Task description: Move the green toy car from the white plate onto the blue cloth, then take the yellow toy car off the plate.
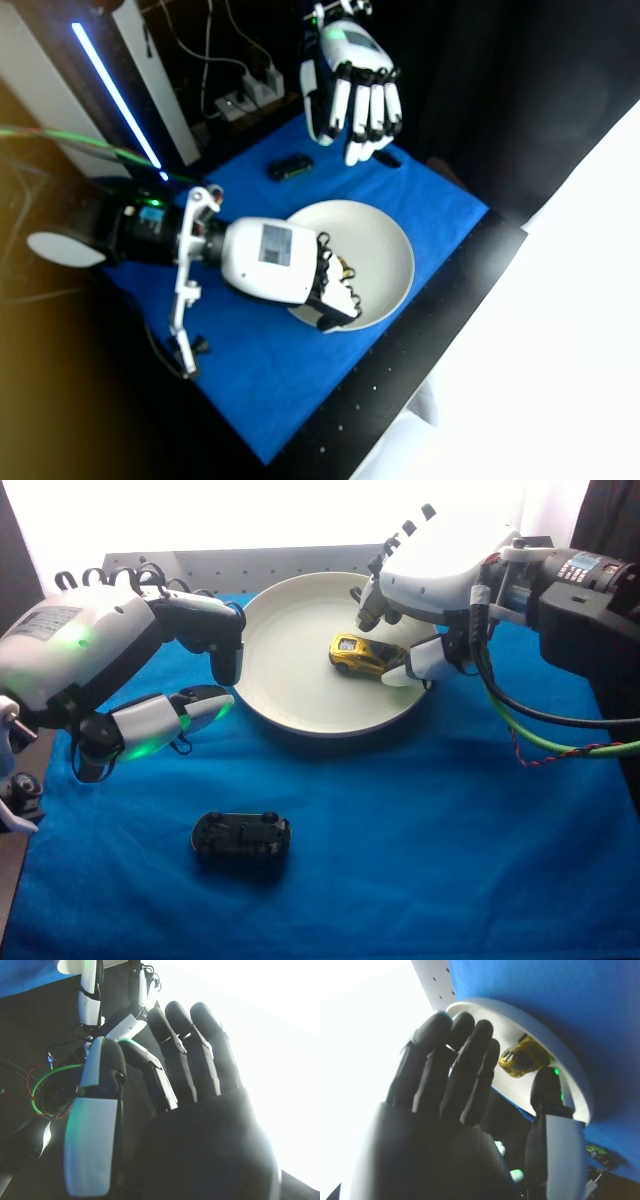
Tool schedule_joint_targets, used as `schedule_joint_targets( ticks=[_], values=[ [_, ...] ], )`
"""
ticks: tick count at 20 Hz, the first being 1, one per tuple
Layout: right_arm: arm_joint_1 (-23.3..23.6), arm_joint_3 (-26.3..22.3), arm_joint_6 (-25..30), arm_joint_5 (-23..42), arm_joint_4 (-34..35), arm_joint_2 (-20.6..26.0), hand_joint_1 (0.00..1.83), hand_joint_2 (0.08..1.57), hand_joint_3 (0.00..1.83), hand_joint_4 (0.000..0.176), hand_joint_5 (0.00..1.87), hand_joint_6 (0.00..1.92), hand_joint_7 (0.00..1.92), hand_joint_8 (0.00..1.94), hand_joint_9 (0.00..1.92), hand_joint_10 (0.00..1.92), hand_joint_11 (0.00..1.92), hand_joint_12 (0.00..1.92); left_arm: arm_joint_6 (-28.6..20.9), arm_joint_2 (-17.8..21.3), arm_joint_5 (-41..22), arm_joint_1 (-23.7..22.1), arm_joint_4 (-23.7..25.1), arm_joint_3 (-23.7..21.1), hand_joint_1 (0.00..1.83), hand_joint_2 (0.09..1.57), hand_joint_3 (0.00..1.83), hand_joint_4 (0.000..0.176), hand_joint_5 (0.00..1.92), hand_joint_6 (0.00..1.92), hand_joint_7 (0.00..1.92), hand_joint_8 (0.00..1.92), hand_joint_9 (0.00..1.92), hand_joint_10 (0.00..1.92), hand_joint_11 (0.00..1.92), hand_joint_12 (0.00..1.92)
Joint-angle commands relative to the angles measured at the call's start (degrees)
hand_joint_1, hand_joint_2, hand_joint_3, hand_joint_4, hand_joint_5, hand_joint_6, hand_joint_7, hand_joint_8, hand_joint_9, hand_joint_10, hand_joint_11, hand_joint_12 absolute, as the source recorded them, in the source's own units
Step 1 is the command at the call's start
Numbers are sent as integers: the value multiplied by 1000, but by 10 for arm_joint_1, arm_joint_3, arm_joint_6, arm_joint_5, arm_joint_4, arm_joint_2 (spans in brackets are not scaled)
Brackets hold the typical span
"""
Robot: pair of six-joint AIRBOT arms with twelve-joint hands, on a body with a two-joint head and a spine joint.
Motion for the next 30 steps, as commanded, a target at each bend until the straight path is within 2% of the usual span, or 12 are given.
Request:
schedule_joint_targets(
  ticks=[1,5,6,7,11,12,13,14,15,17,25,30],
  values=[
    [8,3,-3,55,0,0,759,1021,0,0,743,1,741,588,536,1196,457,1814,-2,-5,-69,-4,9,0,1125,1262,3,0,801,1307,614,1480,541,965,280,1557],
    [8,8,-3,52,0,-6,758,1004,0,0,875,66,669,1602,687,1768,759,1920,-6,-6,-69,-3,11,1,1153,1253,0,0,857,1234,592,1506,523,1035,237,1580],
    [8,11,-3,49,0,-10,769,1008,0,0,822,370,724,1856,836,1890,953,1921,-8,-6,-69,-3,11,1,1160,1248,0,0,872,1207,596,1502,522,1052,239,1578],
    [8,15,-3,46,0,-13,766,1007,1,0,693,1255,890,1924,1078,1915,1218,1921,-9,-7,-70,-3,12,1,1166,1246,0,0,880,1200,591,1505,510,1083,215,1592],
    [8,22,-3,40,0,-20,732,1053,3,0,511,905,657,1791,759,1903,935,1921,-13,-7,-71,-3,13,2,1168,1244,0,0,882,1195,594,1503,513,1137,275,1586],
    [8,23,-3,39,0,-21,784,1063,1,0,647,304,623,1334,597,1568,646,1921,-13,-7,-71,-3,13,2,1165,1245,0,0,876,1219,599,1482,518,1114,273,1555],
    [8,24,-3,39,0,-22,885,1094,4,0,683,165,624,1085,551,1471,549,1921,-13,-7,-71,-3,13,2,1169,1239,0,0,888,1200,609,1470,524,1104,260,1553],
    [8,25,-3,38,0,-23,1068,1155,8,0,827,949,714,851,580,1304,472,1880,-14,-8,-72,-3,13,2,1173,1234,0,0,897,1183,615,1464,532,1099,268,1554],
    [8,25,-3,38,0,-24,1068,1155,8,0,827,949,714,851,580,1304,472,1880,-14,-8,-72,-3,13,2,1173,1234,0,0,897,1183,615,1464,532,1099,268,1554],
    [8,24,-3,38,0,-23,1203,1248,2,0,762,1021,743,1606,736,1739,754,1920,-14,-8,-73,-2,13,2,1167,1240,1,0,885,1194,603,1490,509,1116,246,1576],
    [13,6,-3,56,0,-11,1222,1226,0,0,770,1066,815,1520,761,1407,693,1805,-20,-10,-77,6,6,3,1168,1238,0,0,883,1204,612,1466,509,1124,264,1592],
    [20,-44,-3,108,0,43,1213,1246,0,0,740,1073,778,1605,829,1705,860,1921,-22,-10,-79,8,5,3,1168,1237,0,0,884,1206,618,1453,541,1058,307,1524]
  ],
)
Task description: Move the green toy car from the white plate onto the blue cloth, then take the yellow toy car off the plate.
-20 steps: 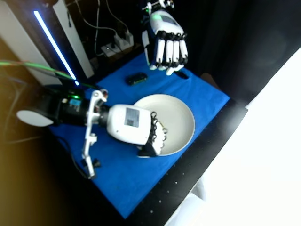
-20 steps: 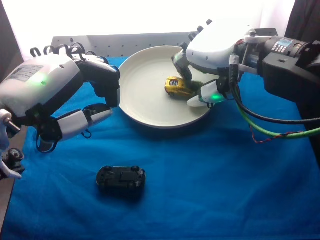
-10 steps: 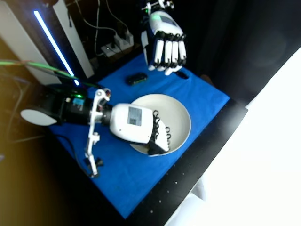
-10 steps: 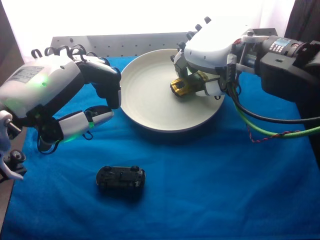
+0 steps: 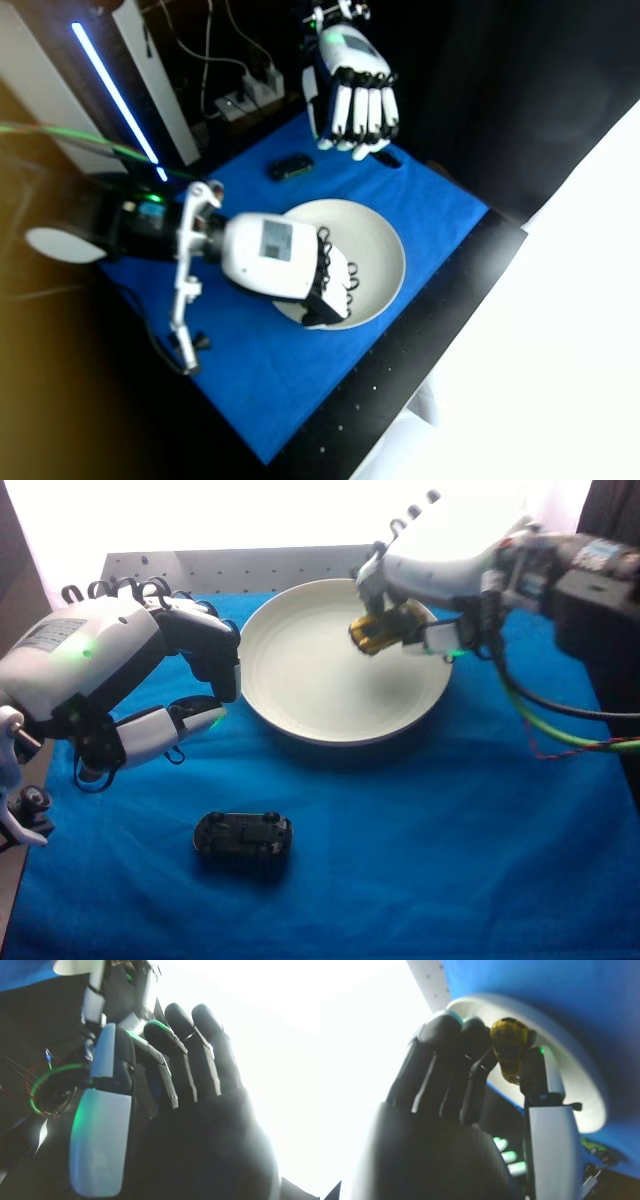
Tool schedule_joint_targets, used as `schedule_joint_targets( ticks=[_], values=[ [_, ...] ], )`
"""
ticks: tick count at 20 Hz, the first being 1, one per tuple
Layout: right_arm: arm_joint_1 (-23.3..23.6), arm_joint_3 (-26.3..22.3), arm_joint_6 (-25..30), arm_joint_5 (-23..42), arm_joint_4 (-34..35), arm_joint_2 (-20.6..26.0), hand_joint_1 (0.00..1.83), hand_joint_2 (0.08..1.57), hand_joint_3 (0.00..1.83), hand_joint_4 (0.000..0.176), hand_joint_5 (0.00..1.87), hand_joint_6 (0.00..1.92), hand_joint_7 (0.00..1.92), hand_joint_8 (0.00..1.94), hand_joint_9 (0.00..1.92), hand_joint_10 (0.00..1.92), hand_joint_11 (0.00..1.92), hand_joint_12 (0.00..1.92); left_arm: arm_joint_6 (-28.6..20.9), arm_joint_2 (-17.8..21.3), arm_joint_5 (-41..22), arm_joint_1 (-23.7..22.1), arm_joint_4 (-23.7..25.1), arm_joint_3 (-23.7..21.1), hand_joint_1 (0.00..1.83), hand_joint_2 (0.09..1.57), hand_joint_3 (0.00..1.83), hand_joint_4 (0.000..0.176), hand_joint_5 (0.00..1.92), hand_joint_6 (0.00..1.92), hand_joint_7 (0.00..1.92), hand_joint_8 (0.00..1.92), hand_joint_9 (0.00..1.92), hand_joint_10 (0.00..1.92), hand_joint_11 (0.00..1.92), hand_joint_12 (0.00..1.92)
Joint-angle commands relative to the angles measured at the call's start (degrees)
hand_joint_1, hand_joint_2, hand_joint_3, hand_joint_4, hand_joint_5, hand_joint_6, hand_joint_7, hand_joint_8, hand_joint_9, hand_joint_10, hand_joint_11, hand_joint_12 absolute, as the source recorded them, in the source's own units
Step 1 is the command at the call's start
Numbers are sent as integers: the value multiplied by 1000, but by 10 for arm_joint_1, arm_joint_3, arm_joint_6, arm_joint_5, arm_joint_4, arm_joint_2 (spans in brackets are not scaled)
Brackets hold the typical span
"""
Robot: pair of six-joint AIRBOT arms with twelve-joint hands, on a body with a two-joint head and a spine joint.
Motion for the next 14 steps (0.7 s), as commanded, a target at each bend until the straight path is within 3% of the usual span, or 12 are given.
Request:
schedule_joint_targets(
  ticks=[1,2,4,7,8,9,10,11,12,13,14],
  values=[
    [9,-11,-3,92,0,11,1224,1229,0,0,768,1030,811,1561,903,1702,928,1921,-4,-1,-71,-4,9,1,1174,1233,0,0,894,1199,621,1437,553,1013,298,1500],
    [9,-34,-3,112,-1,34,1159,1194,0,0,834,1154,997,1762,1154,1877,1228,1921,-5,-1,-73,-3,8,1,1178,1232,0,0,899,1188,618,1443,559,1003,300,1498],
    [9,-77,-3,152,-7,67,1136,1195,1,0,824,1229,1169,1930,1374,1919,1465,1921,-6,-1,-77,2,5,0,1179,1232,0,0,904,1176,613,1452,565,1006,308,1523],
    [-18,-139,-3,213,-19,126,1142,1182,0,0,849,1193,1174,1807,1337,1921,1423,1921,-11,0,-85,8,1,0,1172,1237,0,0,892,1186,611,1468,553,1066,305,1559],
    [-33,-162,-3,236,-24,145,1209,1223,0,0,728,1137,918,1566,1115,1711,1144,1906,-11,0,-87,10,0,-1,1171,1236,0,0,889,1198,618,1451,552,1067,307,1562],
    [-46,-178,-3,251,-27,156,1233,1208,0,0,720,1151,930,1386,987,1486,945,1796,-11,2,-90,12,-1,-2,1169,1238,1,0,881,1216,616,1449,548,1054,297,1562],
    [-64,-195,-3,270,-30,168,1247,1186,0,0,755,1143,970,1276,982,1365,886,1713,-11,3,-92,14,-3,-3,1166,1247,2,0,870,1226,594,1485,531,1053,285,1569],
    [-82,-212,-3,288,-30,180,1256,1164,0,0,783,1119,1018,1176,1086,1297,992,1653,-11,5,-94,15,-4,-4,1163,1252,1,0,862,1228,584,1511,521,1060,270,1576],
    [-100,-225,-3,301,-30,189,1270,1133,0,0,843,1048,1083,1054,1115,1130,580,1568,-11,7,-97,16,-5,-5,1162,1253,0,0,859,1228,584,1514,526,1067,277,1580],
    [-118,-237,-3,308,-30,193,1284,1094,0,0,941,925,1140,939,1168,1004,806,1505,-11,9,-100,18,-7,-6,1171,1249,0,0,873,1213,583,1508,521,1063,276,1584],
    [-129,-243,-3,312,-30,194,1362,1110,9,0,909,894,988,1038,1001,1242,902,1467,-11,10,-104,20,-8,-7,1174,1249,0,0,878,1197,580,1519,525,1065,278,1584]
  ],
)
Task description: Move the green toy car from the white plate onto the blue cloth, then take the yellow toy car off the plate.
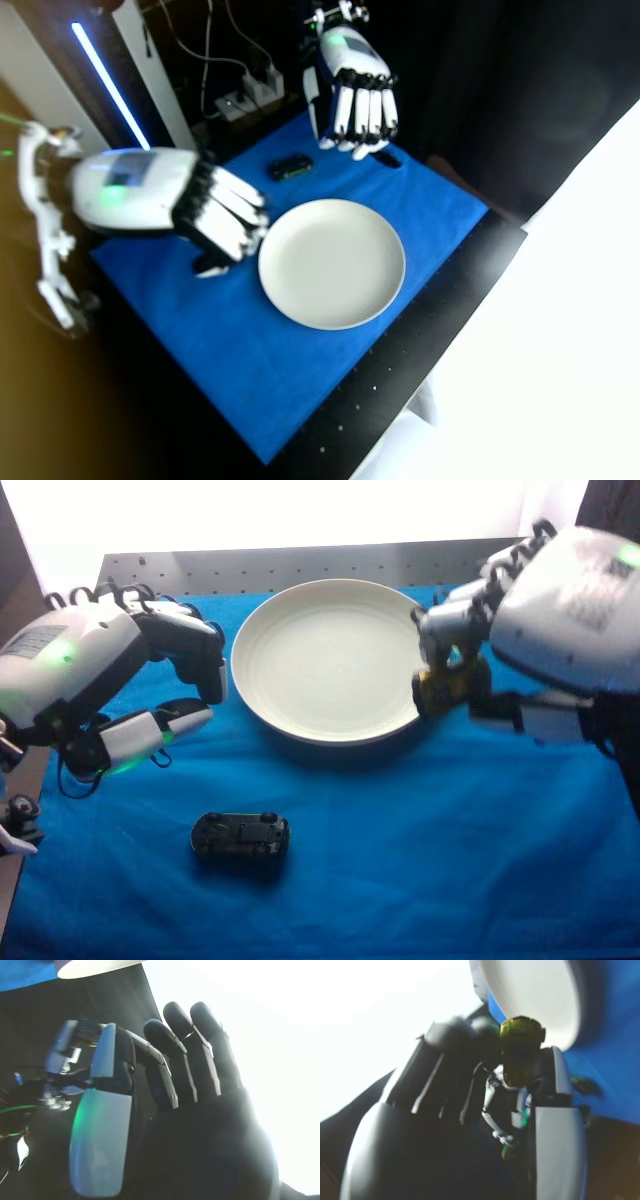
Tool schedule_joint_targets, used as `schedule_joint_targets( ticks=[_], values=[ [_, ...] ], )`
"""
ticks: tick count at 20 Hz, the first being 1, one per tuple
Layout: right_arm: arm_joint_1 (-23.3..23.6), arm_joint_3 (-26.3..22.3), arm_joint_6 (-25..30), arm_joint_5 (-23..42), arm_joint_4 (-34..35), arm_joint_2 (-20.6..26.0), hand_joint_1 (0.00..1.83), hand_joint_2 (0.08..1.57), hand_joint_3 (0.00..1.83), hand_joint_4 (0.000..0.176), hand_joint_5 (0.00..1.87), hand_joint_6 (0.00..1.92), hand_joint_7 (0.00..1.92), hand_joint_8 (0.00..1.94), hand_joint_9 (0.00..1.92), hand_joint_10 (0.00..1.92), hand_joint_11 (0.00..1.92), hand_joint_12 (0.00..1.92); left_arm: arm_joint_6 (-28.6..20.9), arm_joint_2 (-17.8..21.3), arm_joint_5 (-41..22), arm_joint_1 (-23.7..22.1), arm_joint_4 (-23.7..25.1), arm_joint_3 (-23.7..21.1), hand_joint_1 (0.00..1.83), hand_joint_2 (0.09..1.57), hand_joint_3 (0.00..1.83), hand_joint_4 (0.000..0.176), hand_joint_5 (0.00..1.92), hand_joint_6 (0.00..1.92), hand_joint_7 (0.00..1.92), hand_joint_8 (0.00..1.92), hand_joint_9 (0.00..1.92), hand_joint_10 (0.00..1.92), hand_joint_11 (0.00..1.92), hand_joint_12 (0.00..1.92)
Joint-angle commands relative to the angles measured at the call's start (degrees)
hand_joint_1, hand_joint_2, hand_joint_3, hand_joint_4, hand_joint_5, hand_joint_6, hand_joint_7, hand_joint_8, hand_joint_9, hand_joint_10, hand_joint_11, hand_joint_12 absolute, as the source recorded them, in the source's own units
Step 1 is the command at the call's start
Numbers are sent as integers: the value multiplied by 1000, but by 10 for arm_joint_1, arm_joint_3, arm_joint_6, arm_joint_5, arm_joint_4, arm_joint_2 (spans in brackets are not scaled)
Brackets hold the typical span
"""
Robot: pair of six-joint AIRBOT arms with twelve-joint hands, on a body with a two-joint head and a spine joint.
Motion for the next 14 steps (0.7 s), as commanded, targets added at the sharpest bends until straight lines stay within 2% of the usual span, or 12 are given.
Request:
schedule_joint_targets(
  ticks=[1,2,4,5,6,8,9,10,11,12,13,14],
  values=[
    [-2,-6,-1,76,3,-2,1273,1150,11,0,922,860,904,1350,951,1395,890,1694,-2,3,-74,-1,6,-2,1177,1245,0,0,885,1176,583,1523,524,1075,285,1584],
    [-14,-11,0,76,3,-5,1255,1160,3,0,988,727,848,1479,946,1553,916,1839,-2,3,-77,0,5,-2,1173,1246,0,0,879,1177,587,1529,518,1088,285,1572],
    [-41,-13,1,76,12,-17,1257,1155,0,0,1016,676,855,1485,955,1617,923,1905,-2,4,-79,0,4,-3,1168,1251,1,0,869,1186,581,1545,507,1098,272,1559],
    [-53,-12,1,75,20,-21,1278,1105,0,0,1086,592,992,1263,1000,1377,899,1665,-2,4,-79,0,3,-3,1152,1262,1,0,839,1238,576,1547,496,1091,270,1553],
    [-68,-11,1,74,29,-29,1282,1090,0,0,1129,551,1007,1215,995,1333,912,1657,-2,3,-79,0,3,-3,1155,1256,0,0,849,1217,588,1537,507,1091,285,1547],
    [-82,-11,1,70,38,-33,1273,1112,1,0,1123,501,928,1351,962,1403,896,1687,-2,3,-79,0,3,-4,1155,1256,0,0,848,1233,587,1524,514,1052,284,1529],
    [-85,-11,1,66,41,-34,1277,1102,1,0,1087,590,975,1262,915,1293,826,1600,-2,3,-79,0,2,-4,1155,1257,0,0,847,1237,586,1523,517,1041,275,1541],
    [-87,-12,1,63,43,-35,1201,1049,0,0,844,508,731,1145,683,1293,550,1626,-2,3,-80,0,2,-4,1148,1266,1,0,828,1266,573,1541,511,1053,271,1561],
    [-87,-12,1,63,43,-35,1041,1019,0,0,589,650,487,1200,427,1391,278,1732,-2,3,-80,0,2,-4,1150,1266,0,0,833,1247,571,1554,497,1091,260,1583],
    [-88,-13,1,63,44,-35,937,1000,0,0,427,776,349,1265,279,1484,123,1842,-2,3,-80,0,2,-4,1148,1267,0,0,829,1256,570,1554,494,1102,260,1571],
    [-92,-13,1,63,46,-35,845,976,0,0,345,754,269,1253,197,1509,78,1905,-2,2,-80,1,2,-4,1143,1272,1,0,817,1273,566,1561,492,1100,258,1547],
    [-95,-12,1,62,53,-36,813,964,0,0,341,630,271,1128,231,1504,178,1918,-2,2,-80,1,2,-4,1139,1273,0,0,809,1278,573,1560,496,1099,267,1538]
  ],
)
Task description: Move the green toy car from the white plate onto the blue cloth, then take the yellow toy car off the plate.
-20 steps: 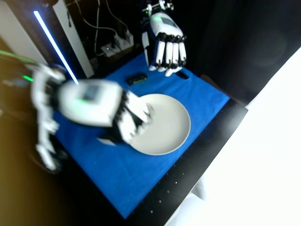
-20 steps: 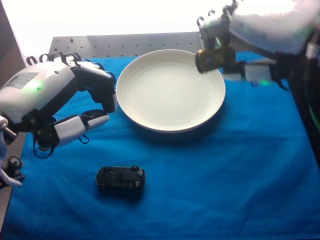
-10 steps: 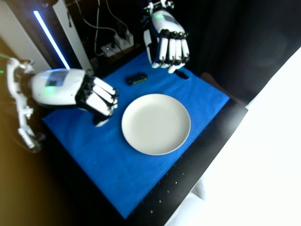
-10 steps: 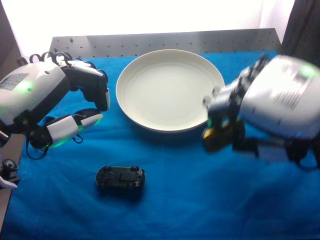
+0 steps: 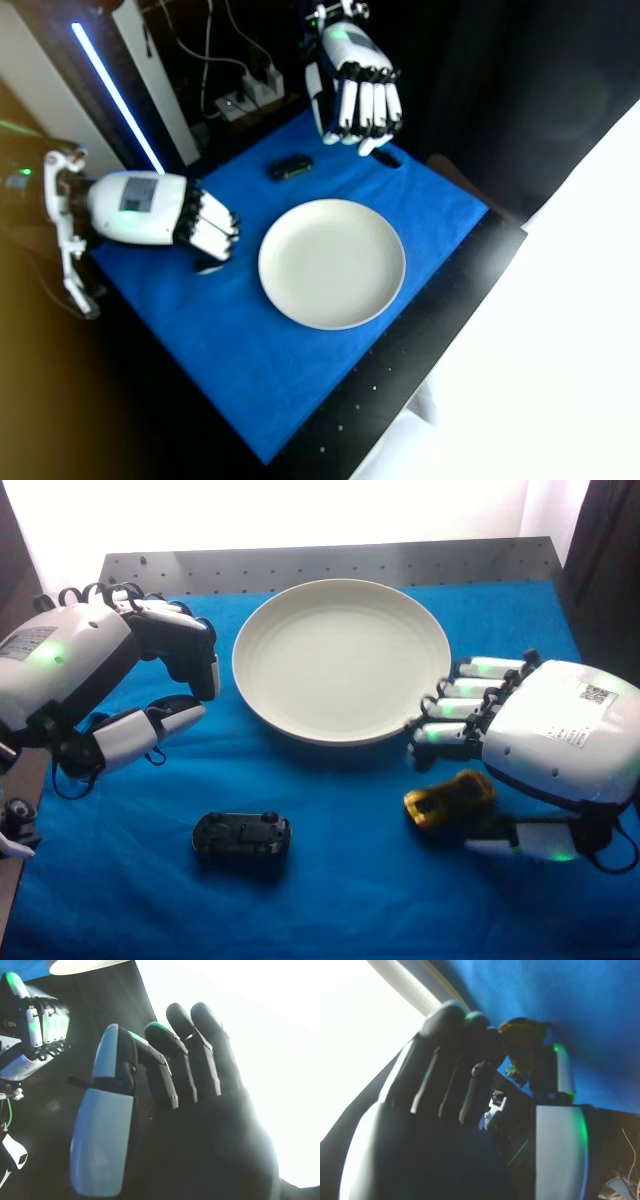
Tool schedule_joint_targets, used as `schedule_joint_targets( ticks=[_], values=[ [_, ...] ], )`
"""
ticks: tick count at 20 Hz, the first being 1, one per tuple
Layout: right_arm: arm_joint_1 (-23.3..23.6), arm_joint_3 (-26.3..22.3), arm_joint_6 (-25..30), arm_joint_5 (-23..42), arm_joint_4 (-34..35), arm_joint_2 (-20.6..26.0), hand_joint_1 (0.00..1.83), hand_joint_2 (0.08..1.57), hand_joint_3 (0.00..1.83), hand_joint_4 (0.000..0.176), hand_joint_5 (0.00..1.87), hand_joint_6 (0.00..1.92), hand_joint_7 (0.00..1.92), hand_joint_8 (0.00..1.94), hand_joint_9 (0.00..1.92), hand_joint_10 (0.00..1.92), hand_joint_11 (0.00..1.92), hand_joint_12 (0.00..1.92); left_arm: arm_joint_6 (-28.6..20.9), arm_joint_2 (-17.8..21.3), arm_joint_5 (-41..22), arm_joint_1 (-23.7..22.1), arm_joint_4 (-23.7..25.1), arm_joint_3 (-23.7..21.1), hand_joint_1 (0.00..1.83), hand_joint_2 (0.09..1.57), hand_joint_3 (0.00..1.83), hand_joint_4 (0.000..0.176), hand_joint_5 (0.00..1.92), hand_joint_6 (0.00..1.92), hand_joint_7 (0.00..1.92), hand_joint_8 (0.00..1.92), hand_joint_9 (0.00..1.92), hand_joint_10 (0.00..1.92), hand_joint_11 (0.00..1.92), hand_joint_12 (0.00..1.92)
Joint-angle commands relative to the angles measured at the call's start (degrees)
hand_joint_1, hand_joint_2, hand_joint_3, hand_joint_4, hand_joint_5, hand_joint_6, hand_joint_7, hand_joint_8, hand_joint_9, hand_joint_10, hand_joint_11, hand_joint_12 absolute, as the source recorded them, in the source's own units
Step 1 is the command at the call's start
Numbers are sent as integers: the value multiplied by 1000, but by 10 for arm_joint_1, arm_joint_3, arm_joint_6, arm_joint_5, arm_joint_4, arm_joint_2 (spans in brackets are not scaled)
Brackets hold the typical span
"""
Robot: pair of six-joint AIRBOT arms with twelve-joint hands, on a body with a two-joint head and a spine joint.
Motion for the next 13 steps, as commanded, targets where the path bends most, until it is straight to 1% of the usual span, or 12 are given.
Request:
schedule_joint_targets(
  ticks=[1,3,4,5,6,7,8,9,10,11,12,13],
  values=[
    [2,1,1,62,7,-1,810,950,0,0,324,590,226,1140,178,1591,176,1920,-2,1,-72,-5,10,-2,1139,1273,0,0,810,1267,574,1568,495,1098,257,1557],
    [0,4,1,63,22,-1,764,940,0,0,255,656,230,1062,187,1591,174,1921,-2,0,-74,-4,9,-2,1138,1274,0,0,809,1258,571,1583,488,1124,248,1594],
    [0,1,1,66,23,2,719,951,1,0,215,788,263,995,182,1510,144,1890,-2,0,-75,-3,8,-2,1142,1272,0,0,817,1250,570,1579,485,1128,241,1591],
    [0,-2,1,73,24,7,670,965,3,0,152,935,217,1092,146,1497,96,1849,-2,1,-77,-2,7,-2,1144,1270,0,0,821,1245,570,1579,486,1130,248,1594],
    [0,-6,1,84,27,13,670,965,3,0,152,935,217,1092,146,1497,96,1849,-2,1,-78,-2,7,-2,1144,1270,0,0,821,1245,570,1579,486,1130,248,1594],
    [-2,-12,1,108,36,26,483,1070,30,0,97,1128,215,1451,235,1579,149,1871,-2,1,-81,-1,6,-2,1141,1271,0,0,819,1266,569,1563,477,1121,244,1600],
    [-6,-17,1,131,44,34,373,1163,54,0,76,1156,128,1591,170,1760,140,1911,-2,1,-82,0,5,-2,1142,1270,0,0,818,1280,573,1545,477,1111,266,1603],
    [-12,-24,1,167,56,48,392,1272,70,0,196,1235,211,1532,217,1697,160,1919,-2,1,-86,1,3,-2,1126,1277,1,0,777,1320,590,1545,489,1096,300,1606],
    [-19,-29,1,203,69,58,723,1400,39,0,398,1680,307,1553,272,1697,223,1921,-2,1,-90,3,0,-2,1103,1295,0,14,717,1373,598,1572,490,1126,319,1645],
    [-29,-37,1,256,88,73,820,1435,21,0,437,1776,375,1575,345,1708,327,1921,-2,3,-99,4,-3,-2,1098,1298,0,22,704,1386,602,1576,492,1133,324,1654],
    [-37,-41,1,296,102,82,943,1447,12,0,502,1733,375,1851,305,1836,327,1921,-2,5,-105,5,-6,-2,1101,1295,0,24,695,1378,625,1565,537,1135,397,1655],
    [-47,-47,1,340,118,93,984,1434,1,0,551,1706,393,1848,305,1827,325,1921,-2,7,-113,6,-8,-2,1109,1287,0,17,672,1373,676,1531,568,1114,433,1622]
  ],
)
